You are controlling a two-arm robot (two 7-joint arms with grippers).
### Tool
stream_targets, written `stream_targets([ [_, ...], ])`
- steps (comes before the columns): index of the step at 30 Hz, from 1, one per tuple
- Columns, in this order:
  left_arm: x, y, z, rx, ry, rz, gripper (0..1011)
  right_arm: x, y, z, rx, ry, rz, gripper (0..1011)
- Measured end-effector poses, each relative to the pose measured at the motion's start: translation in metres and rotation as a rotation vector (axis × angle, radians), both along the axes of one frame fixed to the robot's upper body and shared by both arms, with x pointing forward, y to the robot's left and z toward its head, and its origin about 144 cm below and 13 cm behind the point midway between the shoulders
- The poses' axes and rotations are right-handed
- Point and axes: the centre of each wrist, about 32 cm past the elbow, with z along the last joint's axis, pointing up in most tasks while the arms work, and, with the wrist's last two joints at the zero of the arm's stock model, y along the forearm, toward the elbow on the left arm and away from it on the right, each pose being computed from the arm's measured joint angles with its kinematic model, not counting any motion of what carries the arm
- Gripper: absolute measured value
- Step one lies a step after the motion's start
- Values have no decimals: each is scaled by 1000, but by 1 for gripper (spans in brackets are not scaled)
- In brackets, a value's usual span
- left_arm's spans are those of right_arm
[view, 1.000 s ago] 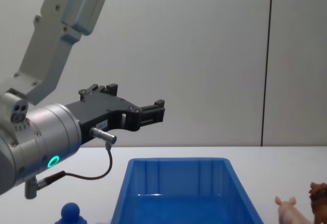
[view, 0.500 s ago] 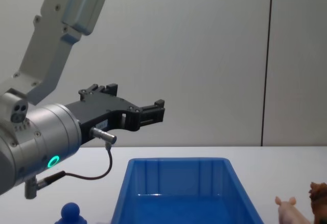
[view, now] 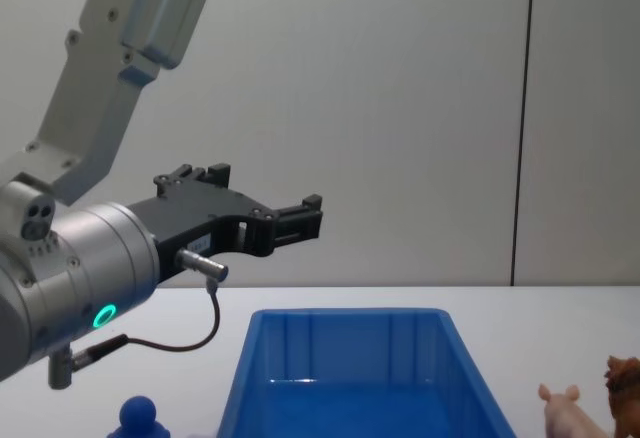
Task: Pick up the two dolls from the table and place them into the box.
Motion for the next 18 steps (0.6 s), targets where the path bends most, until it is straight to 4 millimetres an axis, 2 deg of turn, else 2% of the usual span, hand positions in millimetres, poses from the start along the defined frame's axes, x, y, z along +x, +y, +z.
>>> stream_targets([
  [2, 0, 0, 0, 0, 0, 0, 1003, 1, 0, -1, 5, 8, 1, 565],
  [4, 0, 0, 0, 0, 0, 0, 1003, 2, 1, -1, 8, 11, 1, 534],
  [5, 0, 0, 0, 0, 0, 0, 1003, 2, 1, -1, 10, 13, 2, 464],
  [8, 0, 0, 0, 0, 0, 0, 1003, 3, 1, -1, 12, 13, 3, 405],
  [10, 0, 0, 0, 0, 0, 0, 1003, 3, 2, -1, 14, 10, 3, 303],
  [13, 0, 0, 0, 0, 0, 0, 1003, 4, 3, 0, 13, -7, 3, 250],
  [18, 0, 0, 0, 0, 0, 0, 1003, 4, 4, 6, 4, -47, 0, 247],
])
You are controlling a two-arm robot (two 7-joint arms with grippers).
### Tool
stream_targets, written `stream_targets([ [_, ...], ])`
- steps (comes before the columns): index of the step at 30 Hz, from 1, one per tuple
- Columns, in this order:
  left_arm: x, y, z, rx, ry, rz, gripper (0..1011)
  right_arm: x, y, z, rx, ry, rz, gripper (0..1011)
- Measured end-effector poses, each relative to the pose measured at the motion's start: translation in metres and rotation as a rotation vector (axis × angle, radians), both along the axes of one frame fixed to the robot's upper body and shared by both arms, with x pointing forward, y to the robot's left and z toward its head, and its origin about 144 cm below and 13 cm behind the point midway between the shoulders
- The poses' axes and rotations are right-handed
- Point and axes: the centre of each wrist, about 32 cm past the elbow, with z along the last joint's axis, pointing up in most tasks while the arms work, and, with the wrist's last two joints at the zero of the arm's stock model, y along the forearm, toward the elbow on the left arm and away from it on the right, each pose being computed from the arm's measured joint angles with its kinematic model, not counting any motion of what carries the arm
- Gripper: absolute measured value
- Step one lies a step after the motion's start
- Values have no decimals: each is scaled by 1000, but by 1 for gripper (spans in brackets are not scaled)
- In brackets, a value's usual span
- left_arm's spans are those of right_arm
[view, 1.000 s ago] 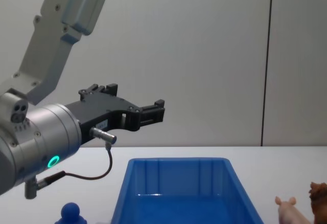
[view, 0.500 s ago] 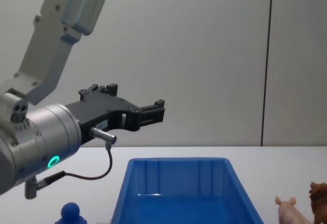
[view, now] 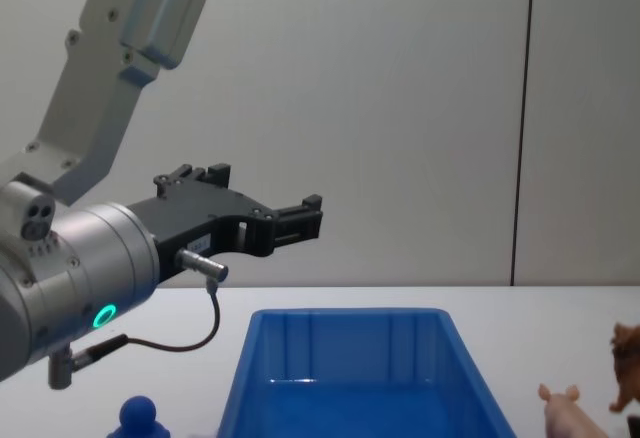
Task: Pick up the two dolls from the table and place them into the box.
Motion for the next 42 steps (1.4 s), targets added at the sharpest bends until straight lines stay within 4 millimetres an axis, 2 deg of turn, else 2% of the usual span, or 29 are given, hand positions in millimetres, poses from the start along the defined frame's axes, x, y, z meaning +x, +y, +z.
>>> stream_targets([
  [13, 0, 0, 0, 0, 0, 0, 1003, 4, 7, 29, -23, -144, 24, 248],
  [20, 0, 0, 0, 0, 0, 0, 1003, 13, 17, 53, -13, -215, 108, 248],
  [24, 0, 0, 0, 0, 0, 0, 1003, 17, 23, 59, -6, -225, 143, 248],
  [34, 0, 0, 0, 0, 0, 0, 1003, 35, 51, 74, 33, -201, 276, 248],
  [40, 0, 0, 0, 0, 0, 0, 1003, 47, 73, 73, 54, -144, 360, 248],
  [42, 0, 0, 0, 0, 0, 0, 1003, 49, 77, 72, 55, -134, 374, 276],
])
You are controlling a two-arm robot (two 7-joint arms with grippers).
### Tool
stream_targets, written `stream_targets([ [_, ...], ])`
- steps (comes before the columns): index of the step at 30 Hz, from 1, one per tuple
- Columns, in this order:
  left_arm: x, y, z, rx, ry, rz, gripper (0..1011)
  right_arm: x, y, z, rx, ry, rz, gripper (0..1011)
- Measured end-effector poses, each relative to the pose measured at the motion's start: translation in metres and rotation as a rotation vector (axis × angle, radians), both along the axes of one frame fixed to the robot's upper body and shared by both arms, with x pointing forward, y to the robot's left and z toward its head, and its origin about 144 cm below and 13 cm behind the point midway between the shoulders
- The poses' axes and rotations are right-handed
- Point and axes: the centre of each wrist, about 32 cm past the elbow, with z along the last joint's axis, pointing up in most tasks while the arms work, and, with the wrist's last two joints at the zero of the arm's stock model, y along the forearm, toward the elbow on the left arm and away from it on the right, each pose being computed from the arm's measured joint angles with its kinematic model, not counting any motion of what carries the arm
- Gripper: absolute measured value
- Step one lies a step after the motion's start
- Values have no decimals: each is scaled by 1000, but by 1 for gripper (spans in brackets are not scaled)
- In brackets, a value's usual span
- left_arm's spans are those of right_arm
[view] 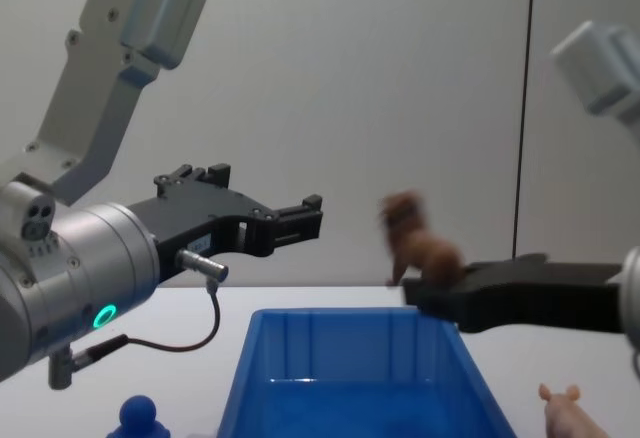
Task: Pick up the two dolls from the table and place them into the box.
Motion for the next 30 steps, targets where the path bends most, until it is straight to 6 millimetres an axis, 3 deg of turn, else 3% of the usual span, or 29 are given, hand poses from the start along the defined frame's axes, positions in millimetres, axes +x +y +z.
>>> stream_targets([
  [12, 0, 0, 0, 0, 0, 0, 1003, 6, 18, -3, -14, 32, 56, 628],
  [23, 0, 0, 0, 0, 0, 0, 1003, -1, 8, -5, -38, -17, -16, 976],
  [30, 0, 0, 0, 0, 0, 0, 1003, -11, -9, -8, -40, -40, -98, 1001],
])
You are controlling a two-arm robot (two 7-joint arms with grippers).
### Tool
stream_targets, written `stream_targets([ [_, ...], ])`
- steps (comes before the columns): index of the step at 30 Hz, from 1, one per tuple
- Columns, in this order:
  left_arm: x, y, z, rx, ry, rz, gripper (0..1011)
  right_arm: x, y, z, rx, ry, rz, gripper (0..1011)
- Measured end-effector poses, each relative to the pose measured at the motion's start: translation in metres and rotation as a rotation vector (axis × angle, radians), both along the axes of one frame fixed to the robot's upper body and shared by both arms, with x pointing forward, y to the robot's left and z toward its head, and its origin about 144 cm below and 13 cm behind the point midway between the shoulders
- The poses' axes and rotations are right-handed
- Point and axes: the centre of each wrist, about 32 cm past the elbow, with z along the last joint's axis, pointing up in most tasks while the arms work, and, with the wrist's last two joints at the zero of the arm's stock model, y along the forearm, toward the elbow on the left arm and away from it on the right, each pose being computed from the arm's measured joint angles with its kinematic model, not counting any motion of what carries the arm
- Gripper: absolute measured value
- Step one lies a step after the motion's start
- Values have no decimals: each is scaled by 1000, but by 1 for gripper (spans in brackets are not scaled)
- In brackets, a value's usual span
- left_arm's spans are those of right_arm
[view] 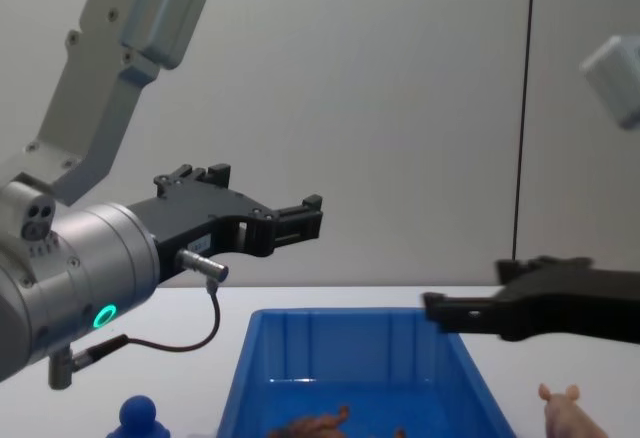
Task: Pick up the two dolls from the table and place them into the box.
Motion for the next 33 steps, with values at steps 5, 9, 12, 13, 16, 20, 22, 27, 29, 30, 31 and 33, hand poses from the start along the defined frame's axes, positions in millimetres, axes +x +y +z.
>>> stream_targets([
  [5, 0, 0, 0, 0, 0, 0, 1003, -9, -13, -4, 4, 3, -59, 1001],
  [9, 0, 0, 0, 0, 0, 0, 1003, -15, -21, -8, 8, 19, -93, 1001],
  [12, 0, 0, 0, 0, 0, 0, 1003, -20, -26, -12, 8, 43, -117, 1001],
  [13, 0, 0, 0, 0, 0, 0, 1003, -21, -27, -14, 8, 49, -122, 1001],
  [16, 0, 0, 0, 0, 0, 0, 1003, -24, -31, -18, 7, 76, -140, 1001],
  [20, 0, 0, 0, 0, 0, 0, 1003, -27, -35, -26, 6, 113, -158, 1001],
  [22, 0, 0, 0, 0, 0, 0, 1003, -29, -36, -31, 4, 136, -166, 1001],
  [27, 0, 0, 0, 0, 0, 0, 1003, -30, -37, -42, 1, 183, -175, 1001],
  [29, 0, 0, 0, 0, 0, 0, 1003, -30, -37, -45, 1, 196, -176, 1001],
  [30, 0, 0, 0, 0, 0, 0, 1003, -30, -36, -46, 0, 201, -176, 1001],
  [31, 0, 0, 0, 0, 0, 0, 1003, -30, -36, -49, 0, 212, -176, 1001],
  [33, 0, 0, 0, 0, 0, 0, 1003, -29, -35, -51, 0, 222, -176, 980],
])
